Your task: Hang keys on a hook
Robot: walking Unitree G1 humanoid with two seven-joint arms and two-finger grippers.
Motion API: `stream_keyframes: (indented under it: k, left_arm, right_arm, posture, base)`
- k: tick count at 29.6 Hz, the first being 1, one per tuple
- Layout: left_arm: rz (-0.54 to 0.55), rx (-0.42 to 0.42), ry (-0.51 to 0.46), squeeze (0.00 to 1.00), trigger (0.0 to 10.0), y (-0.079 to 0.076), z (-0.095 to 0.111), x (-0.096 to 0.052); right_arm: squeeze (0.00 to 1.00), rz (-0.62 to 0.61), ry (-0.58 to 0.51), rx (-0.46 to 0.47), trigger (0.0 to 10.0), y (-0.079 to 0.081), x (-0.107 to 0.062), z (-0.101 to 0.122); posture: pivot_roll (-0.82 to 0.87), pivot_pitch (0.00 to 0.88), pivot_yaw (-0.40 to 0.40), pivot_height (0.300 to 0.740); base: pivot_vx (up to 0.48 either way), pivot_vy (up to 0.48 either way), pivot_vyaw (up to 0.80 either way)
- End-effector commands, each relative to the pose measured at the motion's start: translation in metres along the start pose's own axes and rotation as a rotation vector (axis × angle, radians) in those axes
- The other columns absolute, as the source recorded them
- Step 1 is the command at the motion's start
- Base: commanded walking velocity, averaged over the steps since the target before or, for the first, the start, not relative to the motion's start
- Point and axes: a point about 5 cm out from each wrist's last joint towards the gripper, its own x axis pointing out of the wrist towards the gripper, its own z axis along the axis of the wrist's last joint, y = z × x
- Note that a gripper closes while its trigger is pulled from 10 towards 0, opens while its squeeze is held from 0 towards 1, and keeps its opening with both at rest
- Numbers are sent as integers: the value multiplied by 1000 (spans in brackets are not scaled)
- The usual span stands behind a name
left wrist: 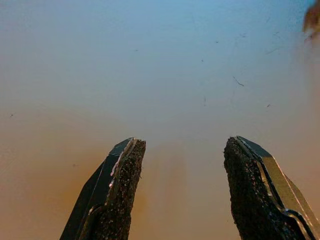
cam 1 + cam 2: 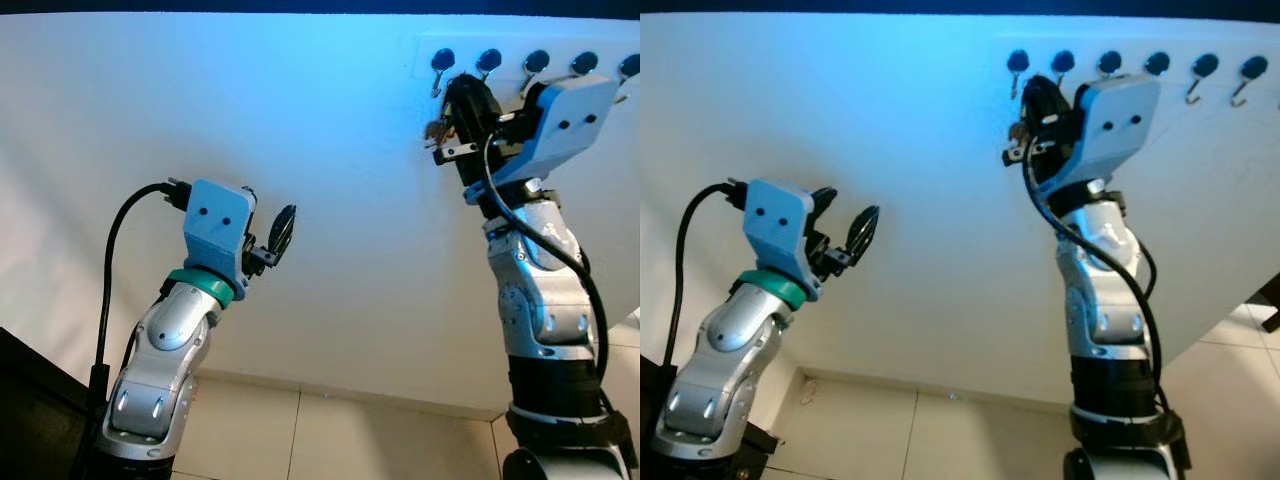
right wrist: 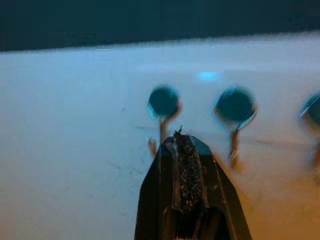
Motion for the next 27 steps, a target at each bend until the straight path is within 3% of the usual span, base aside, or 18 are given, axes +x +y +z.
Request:
stream_keyframes:
  k: [1, 17, 27]
  left_arm:
    - [6, 7, 3, 0, 10000, 2, 0, -2]
    - [6, 6, 7, 0, 10000, 1, 0, -2]
    - [4, 3, 11, 0, 10000, 1, -1, -3]
  right_arm:
    - [0, 30, 53, 56, 10000, 4, 3, -7]
    - [0, 86, 86, 51, 10000, 12, -7, -15]
    - [0, 169, -14, 32, 10000, 21, -21, 4]
  posture:
    - [-110, 43, 129, 740]
    - [-112, 49, 132, 740]
    - [-114, 55, 134, 740]
  base:
    - [0, 0, 0]
    - [0, 0, 0]
    - [0, 0, 0]
